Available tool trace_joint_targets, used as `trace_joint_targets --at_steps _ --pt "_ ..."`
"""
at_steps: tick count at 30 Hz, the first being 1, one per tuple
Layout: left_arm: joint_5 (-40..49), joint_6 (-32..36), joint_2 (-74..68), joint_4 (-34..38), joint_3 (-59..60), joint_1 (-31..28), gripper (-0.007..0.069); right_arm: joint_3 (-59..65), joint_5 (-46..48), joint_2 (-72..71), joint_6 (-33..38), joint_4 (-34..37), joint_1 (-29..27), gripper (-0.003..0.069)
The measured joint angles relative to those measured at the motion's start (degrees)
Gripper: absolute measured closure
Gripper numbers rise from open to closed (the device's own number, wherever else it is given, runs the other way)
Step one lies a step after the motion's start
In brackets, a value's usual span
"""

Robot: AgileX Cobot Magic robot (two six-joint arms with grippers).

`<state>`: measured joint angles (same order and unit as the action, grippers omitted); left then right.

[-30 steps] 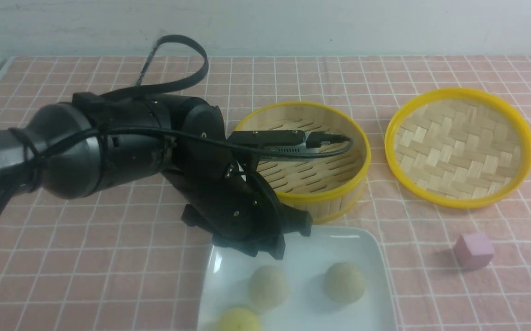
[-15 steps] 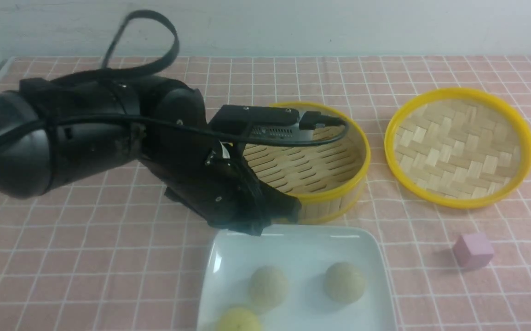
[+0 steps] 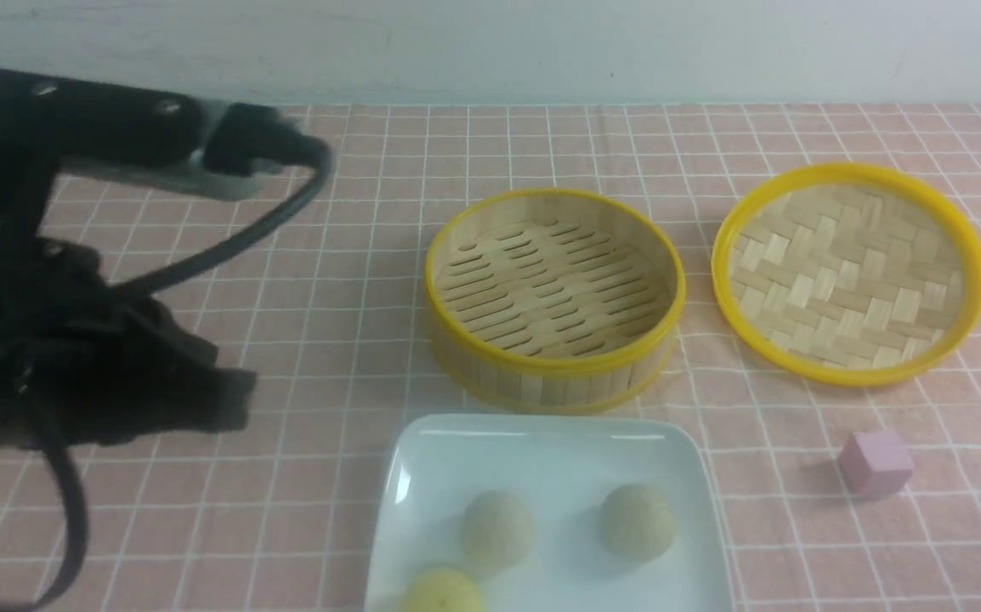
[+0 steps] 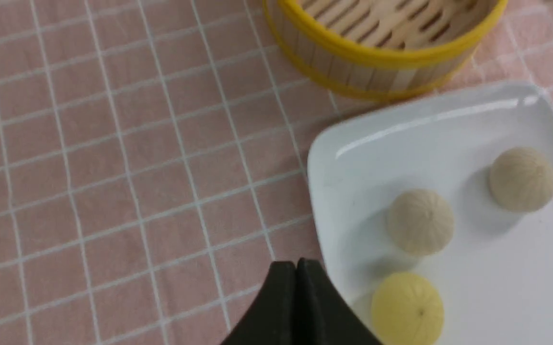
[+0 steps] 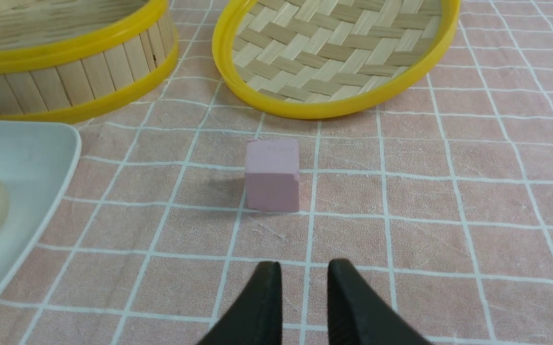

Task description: Put the steamed buns into the plate on the pink tablecloth.

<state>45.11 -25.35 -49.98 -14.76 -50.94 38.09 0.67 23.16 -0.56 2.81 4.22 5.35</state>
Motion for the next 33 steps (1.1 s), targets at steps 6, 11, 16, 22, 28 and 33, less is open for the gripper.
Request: trace_joint_targets --at_steps 6,11,16,22,28,33 --pt "-29.69 -11.26 12.68 -3.92 16.50 0.00 0.0625 0.00 0.00 0.00 0.00 0.00 0.00 0.0522" --pt "-39.26 -14.31 16.76 -4.59 24.55 0.00 0.0621 0.00 0.00 0.00 0.00 0.00 0.00 0.0522" --pt "-38.60 -14.74 16.71 -4.71 28.07 0.00 0.0615 0.00 0.00 0.00 0.00 -0.02 0.00 0.0522" --pt "-31.75 -14.87 16.71 -5.20 29.97 0.00 0.0610 0.00 0.00 0.00 0.00 -0.02 0.00 0.0512" --pt "-24.10 -13.67 17.96 -4.87 32.14 -0.86 0.0603 0.00 0.00 0.00 0.00 -0.02 0.00 0.0503" --pt "-21.36 -5.36 23.33 -0.36 34.84 -8.73 0.0599 0.00 0.00 0.00 0.00 -0.02 0.00 0.0498"
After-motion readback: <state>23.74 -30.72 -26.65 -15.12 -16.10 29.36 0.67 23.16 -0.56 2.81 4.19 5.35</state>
